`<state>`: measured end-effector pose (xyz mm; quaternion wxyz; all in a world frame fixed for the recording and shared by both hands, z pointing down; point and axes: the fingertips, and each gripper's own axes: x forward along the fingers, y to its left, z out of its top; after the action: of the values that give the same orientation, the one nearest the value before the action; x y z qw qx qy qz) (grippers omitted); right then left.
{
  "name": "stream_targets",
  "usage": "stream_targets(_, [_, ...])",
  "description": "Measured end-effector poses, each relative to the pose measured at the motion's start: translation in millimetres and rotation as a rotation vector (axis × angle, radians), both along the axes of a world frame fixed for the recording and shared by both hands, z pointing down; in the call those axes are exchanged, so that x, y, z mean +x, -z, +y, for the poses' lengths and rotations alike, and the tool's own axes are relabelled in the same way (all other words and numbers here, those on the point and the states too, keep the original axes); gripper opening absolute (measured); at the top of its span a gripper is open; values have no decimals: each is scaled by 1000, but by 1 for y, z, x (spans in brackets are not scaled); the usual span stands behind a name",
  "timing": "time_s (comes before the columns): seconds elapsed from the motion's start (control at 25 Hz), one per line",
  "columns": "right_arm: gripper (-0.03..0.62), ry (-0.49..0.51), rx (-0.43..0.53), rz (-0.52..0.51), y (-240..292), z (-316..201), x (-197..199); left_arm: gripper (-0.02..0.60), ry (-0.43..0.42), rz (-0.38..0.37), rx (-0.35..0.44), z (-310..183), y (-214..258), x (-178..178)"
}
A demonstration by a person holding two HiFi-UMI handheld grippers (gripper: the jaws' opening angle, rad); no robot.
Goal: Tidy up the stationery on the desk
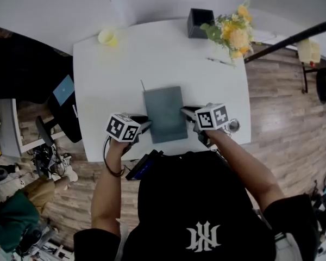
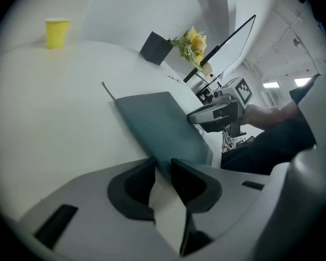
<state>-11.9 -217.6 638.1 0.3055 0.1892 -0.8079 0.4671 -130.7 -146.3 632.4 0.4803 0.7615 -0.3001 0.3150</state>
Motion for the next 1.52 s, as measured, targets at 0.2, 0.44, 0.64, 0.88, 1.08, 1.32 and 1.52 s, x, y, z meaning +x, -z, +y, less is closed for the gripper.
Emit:
stream_targets(0.2, [67, 11, 6, -9, 0, 1, 0, 92, -21, -54, 16, 2, 0, 3])
stream_targets(0.44, [67, 49, 3, -22, 1, 1, -3, 97, -41, -83, 5, 2, -1, 1])
stream_targets(0.64, [67, 122, 82, -31, 9, 2, 0, 97, -95, -126, -18, 3, 1, 1])
stream_targets(0.88, [67, 101, 151, -125, 38, -11, 4, 60, -41, -151, 120, -32, 36, -3])
stream_targets(1.08, [69, 126, 332, -150, 70, -37, 18, 23, -37, -159, 293, -78, 82, 10])
stream_targets(1.32, [69, 120, 595, -109, 121, -94, 54, 3, -36, -107, 496, -119, 134, 39])
stream_targets(1.52, [101, 130, 714, -23, 136, -136, 88, 3, -27, -59, 645, -144, 163, 70])
